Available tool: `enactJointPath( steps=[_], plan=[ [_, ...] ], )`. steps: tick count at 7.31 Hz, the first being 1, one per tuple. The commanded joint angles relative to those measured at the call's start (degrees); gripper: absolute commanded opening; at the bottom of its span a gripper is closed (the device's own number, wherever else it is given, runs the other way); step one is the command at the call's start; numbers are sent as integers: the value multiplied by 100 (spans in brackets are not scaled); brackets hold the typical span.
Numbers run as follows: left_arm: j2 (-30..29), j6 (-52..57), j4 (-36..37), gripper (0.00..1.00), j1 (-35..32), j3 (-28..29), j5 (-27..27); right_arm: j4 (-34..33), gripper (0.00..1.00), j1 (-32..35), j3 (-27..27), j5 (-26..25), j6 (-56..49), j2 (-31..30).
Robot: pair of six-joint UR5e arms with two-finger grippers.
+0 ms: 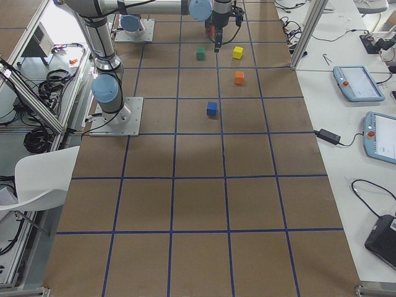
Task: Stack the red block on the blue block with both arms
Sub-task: 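Lift the red cube and carry it toward the table centre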
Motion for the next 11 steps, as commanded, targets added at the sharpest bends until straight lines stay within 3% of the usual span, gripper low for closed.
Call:
enactJointPath(
  steps=[1,4,5,11],
  plan=[
    [174,-623,-637,22,-73,583,-39,16,100,0,0,9,5,2],
    [0,-2205,-2228,22,-862,2121,-57,-36,100,9,139,18,84,-32],
    [-114,-2941,-2346,22,-1100,2343,-353,-54,100,9,210,26,58,-41],
    [-870,-4984,-1908,23,-2708,2407,-496,-54,100,0,158,9,5,-85]
  ],
)
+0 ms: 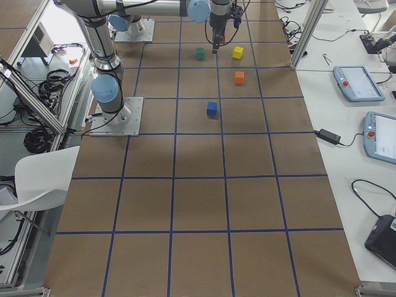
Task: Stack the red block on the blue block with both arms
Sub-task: 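Lift the red cube and carry it toward the table centre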
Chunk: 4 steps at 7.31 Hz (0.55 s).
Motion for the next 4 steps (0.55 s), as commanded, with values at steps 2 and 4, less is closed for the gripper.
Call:
enactJointPath(
  steps=[2,4],
  plan=[
    [-469,-930,141,23,-621,-73,-17,0,100,-4,5,-16,-29,-11],
    [-655,-1351,333,24,-842,-73,-314,0,100,-4,22,-17,-29,-46]
  ],
)
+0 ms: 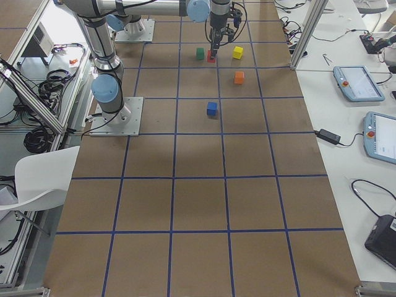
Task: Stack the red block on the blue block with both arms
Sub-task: 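Lift the red cube and carry it toward the table centre, then set the red cube down, open the left gripper and withdraw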
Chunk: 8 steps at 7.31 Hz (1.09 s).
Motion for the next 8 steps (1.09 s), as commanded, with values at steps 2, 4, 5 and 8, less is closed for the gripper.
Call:
enactJointPath(
  steps=[2,4,5,8],
  plan=[
    [-273,-409,229,35,-257,-12,-330,9,100,0,13,-7,-1,-35],
    [-431,-409,527,41,-275,-4,-348,9,100,0,22,-7,-1,-35],
    [-466,-348,589,79,-276,-4,-330,9,100,0,22,-7,-1,-35],
    [-170,-251,511,100,-188,23,-304,9,100,0,57,10,42,-35]
  ],
)
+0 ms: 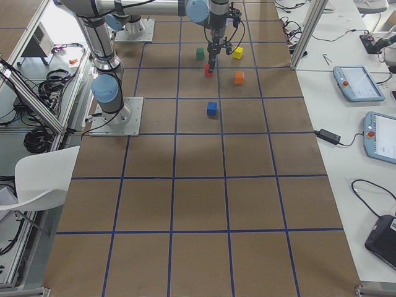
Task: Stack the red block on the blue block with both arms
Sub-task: 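Set the red cube down, open the left gripper and withdraw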
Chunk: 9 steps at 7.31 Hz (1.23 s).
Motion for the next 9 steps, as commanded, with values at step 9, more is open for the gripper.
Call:
enactJointPath(
  steps=[9],
  plan=[
    [2530,2153,-1958,100,2115,-167,509,-1909,100,808,1383,112,1046,272]
  ],
)
